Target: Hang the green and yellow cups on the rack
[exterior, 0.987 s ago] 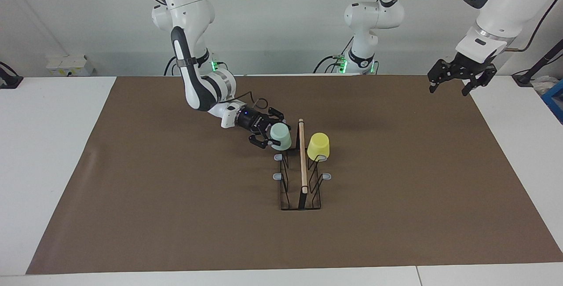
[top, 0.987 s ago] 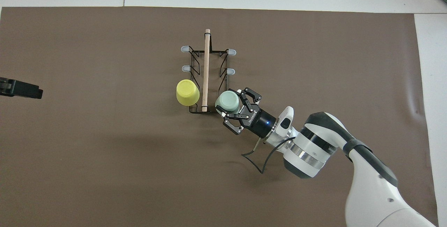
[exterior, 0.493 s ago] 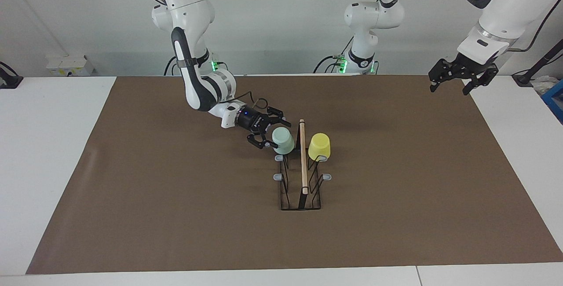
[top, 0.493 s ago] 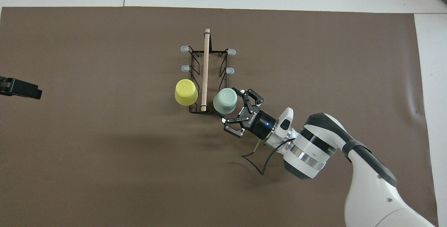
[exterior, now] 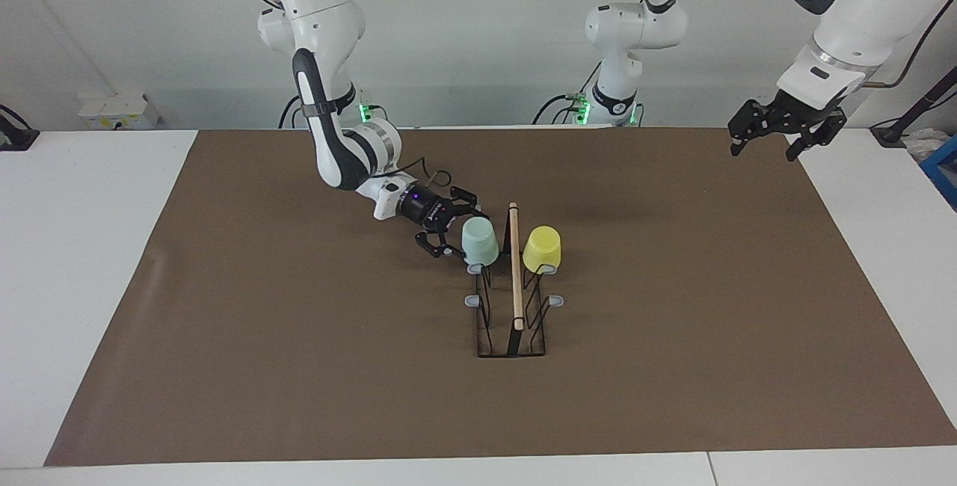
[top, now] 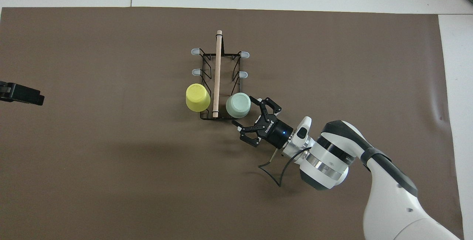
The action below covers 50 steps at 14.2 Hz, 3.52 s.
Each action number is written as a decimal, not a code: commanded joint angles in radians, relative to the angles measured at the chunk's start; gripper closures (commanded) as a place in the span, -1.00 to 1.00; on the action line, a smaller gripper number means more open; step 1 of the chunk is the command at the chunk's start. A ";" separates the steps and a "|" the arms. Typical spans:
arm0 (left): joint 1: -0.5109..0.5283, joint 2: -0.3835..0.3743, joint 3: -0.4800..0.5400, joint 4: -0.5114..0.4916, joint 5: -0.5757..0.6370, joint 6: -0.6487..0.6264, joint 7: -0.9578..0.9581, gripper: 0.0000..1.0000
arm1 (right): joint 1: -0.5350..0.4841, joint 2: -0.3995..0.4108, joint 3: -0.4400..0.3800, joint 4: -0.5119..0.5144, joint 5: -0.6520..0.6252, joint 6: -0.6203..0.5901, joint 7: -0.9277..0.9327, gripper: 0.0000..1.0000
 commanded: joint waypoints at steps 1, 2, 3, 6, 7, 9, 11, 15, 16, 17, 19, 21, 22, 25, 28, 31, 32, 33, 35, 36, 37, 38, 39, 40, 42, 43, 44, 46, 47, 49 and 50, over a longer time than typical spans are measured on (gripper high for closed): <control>-0.005 -0.004 -0.003 0.012 0.019 -0.014 -0.004 -1.00 | -0.006 0.001 0.007 -0.001 -0.001 0.073 -0.051 -1.00; -0.003 -0.004 -0.003 0.011 0.019 -0.011 -0.002 -1.00 | -0.009 -0.002 0.007 -0.001 -0.018 0.098 -0.048 -1.00; -0.002 -0.004 -0.003 0.011 0.019 -0.013 -0.005 -1.00 | -0.010 -0.005 0.004 0.000 -0.040 0.129 -0.048 -1.00; 0.000 -0.005 -0.003 0.011 0.019 -0.013 -0.005 -1.00 | -0.046 -0.028 0.004 0.020 -0.156 0.225 -0.048 -1.00; 0.000 -0.005 -0.003 0.011 0.019 -0.013 -0.005 -1.00 | -0.067 -0.041 0.004 0.026 -0.219 0.259 -0.047 -1.00; 0.000 -0.005 -0.003 0.011 0.019 -0.013 -0.005 -1.00 | -0.099 -0.077 0.010 0.026 -0.285 0.301 -0.045 -1.00; 0.000 -0.005 -0.005 0.011 0.019 -0.013 -0.005 -1.00 | -0.096 -0.115 0.011 0.026 -0.292 0.333 -0.027 -1.00; 0.000 -0.004 -0.003 0.011 0.019 -0.013 -0.005 -1.00 | -0.087 -0.184 0.012 0.048 -0.385 0.460 0.027 -1.00; 0.001 -0.004 -0.003 0.011 0.019 -0.013 -0.007 -1.00 | -0.095 -0.186 0.012 0.063 -0.452 0.460 0.054 -1.00; 0.001 -0.005 -0.003 0.011 0.019 -0.013 -0.005 -1.00 | -0.099 -0.189 0.008 0.080 -0.545 0.460 0.082 -1.00; 0.001 -0.005 -0.003 0.011 0.019 -0.013 -0.005 -1.00 | -0.133 -0.201 0.004 0.100 -0.748 0.450 0.187 -1.00; 0.001 -0.004 -0.003 0.011 0.019 -0.013 -0.005 -1.00 | -0.187 -0.212 0.004 0.112 -0.932 0.422 0.298 -1.00; 0.001 -0.005 -0.003 0.011 0.019 -0.013 -0.005 -1.00 | -0.216 -0.215 0.002 0.123 -1.015 0.373 0.361 -1.00; 0.003 -0.005 -0.005 0.011 0.019 -0.013 -0.008 -1.00 | -0.300 -0.224 -0.001 0.146 -1.280 0.258 0.548 -1.00; 0.003 -0.004 -0.003 0.011 0.019 -0.013 -0.007 -1.00 | -0.339 -0.271 -0.002 0.181 -1.501 0.145 0.778 -1.00; 0.003 -0.005 -0.005 0.011 0.019 -0.013 -0.007 -1.00 | -0.359 -0.368 -0.002 0.259 -1.855 -0.030 1.212 -1.00; 0.003 -0.005 -0.005 0.011 0.019 -0.013 -0.007 -1.00 | -0.365 -0.386 -0.002 0.297 -1.943 -0.111 1.348 -1.00; 0.003 -0.004 -0.003 0.011 0.019 -0.013 -0.007 -1.00 | -0.366 -0.399 -0.002 0.342 -2.015 -0.188 1.452 -1.00; 0.003 -0.005 -0.003 0.011 0.019 -0.013 -0.007 -1.00 | -0.366 -0.400 -0.002 0.414 -2.136 -0.309 1.626 -1.00; 0.003 -0.005 -0.005 0.011 0.019 -0.011 -0.007 -1.00 | -0.366 -0.400 -0.002 0.442 -2.161 -0.362 1.700 -1.00; 0.003 -0.004 -0.005 0.011 0.019 -0.010 -0.004 -1.00 | -0.372 -0.405 -0.002 0.463 -2.178 -0.411 1.766 -1.00; 0.003 -0.005 -0.005 0.011 0.019 -0.011 0.000 -1.00 | -0.383 -0.407 -0.002 0.473 -2.192 -0.440 1.816 -1.00; 0.003 -0.004 -0.005 0.011 0.019 -0.011 0.000 -1.00 | -0.389 -0.410 -0.002 0.471 -2.195 -0.457 1.846 -1.00; 0.003 -0.004 -0.005 0.011 0.019 -0.010 0.003 -1.00 | -0.388 -0.416 -0.002 0.464 -2.209 -0.450 1.860 -1.00; 0.004 -0.004 -0.005 0.011 0.019 -0.008 0.007 -1.00 | -0.392 -0.417 -0.001 0.460 -2.329 -0.420 1.871 -1.00; 0.006 -0.004 -0.005 0.012 0.019 -0.008 0.009 -1.00 | -0.417 -0.414 -0.001 0.462 -2.364 -0.382 1.857 -1.00; 0.006 -0.004 -0.005 0.012 0.019 -0.007 0.010 -1.00 | -0.428 -0.413 -0.004 0.463 -2.376 -0.382 1.855 -1.00; 0.006 -0.004 -0.005 0.012 0.019 -0.005 0.010 -1.00 | -0.382 -0.413 -0.095 0.476 -2.385 -0.435 1.838 -1.00; 0.006 -0.004 -0.005 0.012 0.019 -0.005 0.010 -1.00 | -0.322 -0.413 -0.169 0.479 -2.376 -0.443 1.875 -1.00; 0.006 -0.004 -0.005 0.014 0.019 -0.007 0.012 -1.00 | -0.287 -0.410 -0.211 0.518 -2.395 -0.466 2.119 -1.00; 0.008 -0.004 -0.005 0.014 0.018 -0.007 0.015 -1.00 | -0.280 -0.405 -0.211 0.544 -2.404 -0.501 2.225 -1.00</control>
